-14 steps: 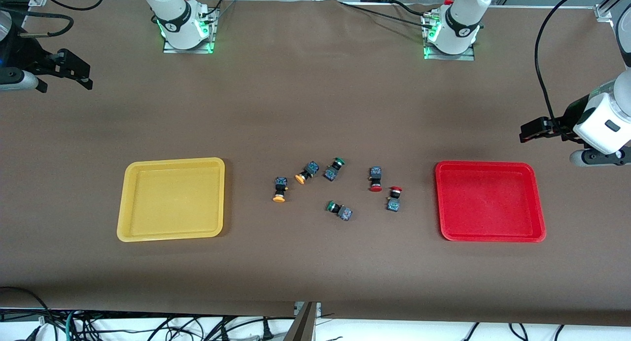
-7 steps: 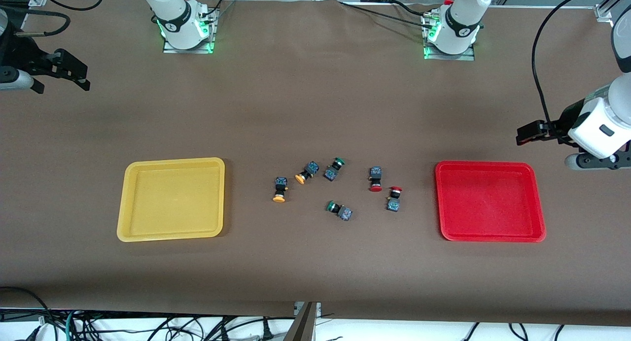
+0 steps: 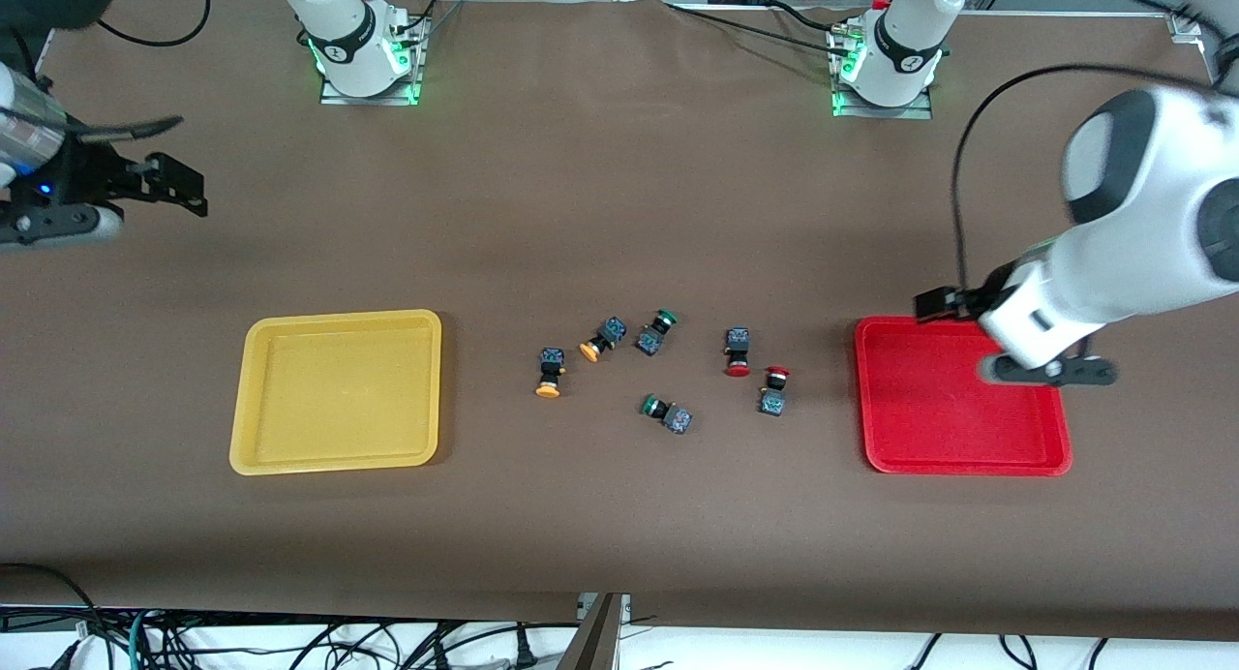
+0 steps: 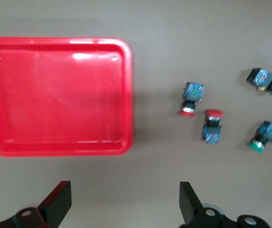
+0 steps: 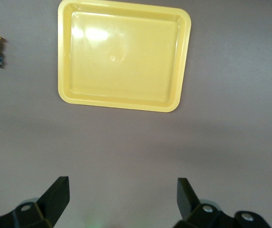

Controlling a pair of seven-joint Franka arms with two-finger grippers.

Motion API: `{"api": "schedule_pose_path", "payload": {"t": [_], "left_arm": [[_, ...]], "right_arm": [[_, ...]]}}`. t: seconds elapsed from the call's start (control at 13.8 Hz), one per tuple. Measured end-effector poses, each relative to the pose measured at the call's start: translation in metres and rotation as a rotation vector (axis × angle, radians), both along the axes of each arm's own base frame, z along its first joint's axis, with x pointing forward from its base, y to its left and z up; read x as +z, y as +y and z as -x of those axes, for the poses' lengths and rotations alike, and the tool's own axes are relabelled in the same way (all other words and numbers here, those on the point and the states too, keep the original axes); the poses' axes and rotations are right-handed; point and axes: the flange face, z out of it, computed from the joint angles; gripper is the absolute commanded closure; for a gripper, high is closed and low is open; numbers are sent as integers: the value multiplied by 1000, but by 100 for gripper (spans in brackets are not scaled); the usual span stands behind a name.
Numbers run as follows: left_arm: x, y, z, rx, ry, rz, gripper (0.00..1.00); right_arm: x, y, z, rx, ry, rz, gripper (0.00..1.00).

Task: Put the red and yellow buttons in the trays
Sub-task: 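Grasp the yellow and red buttons with the right and left grippers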

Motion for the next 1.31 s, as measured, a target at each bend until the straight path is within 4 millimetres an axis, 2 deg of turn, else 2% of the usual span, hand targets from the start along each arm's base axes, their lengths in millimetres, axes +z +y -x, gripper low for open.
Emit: {"api": "schedule_pose_path", "payload": {"t": [0.22,0.36,0.51,0.73,0.87,0.95,1.09,1.31], "left_arm": [[-68,-55,-11,-7,6,5,0],[-107,-80,-14,-11,4,10,0],[-142,-92,-18,-13,-1,15,0],[-184,-105,-20,-21,-9,24,0],[-204,-116,-20,-36,-31,26,0],[-213,-119,-21,-43,-44,22,0],[-232,-118,-24,-56,-69,8,0],[-249,-116,-27,-58,-93,4,0]], "right_arm": [[-16,11,-9,23,21,-7,0],[-34,38,-18,59,24,-35,0],[-79,88,-36,72,27,-44,0],[-181,177,-68,-11,-62,-53,0],[-248,214,-79,-76,-78,-106,0],[-272,230,-81,-96,-92,-128,0],[-301,260,-86,-156,-148,-162,0],[-330,316,-82,-236,-200,-205,0]]}}
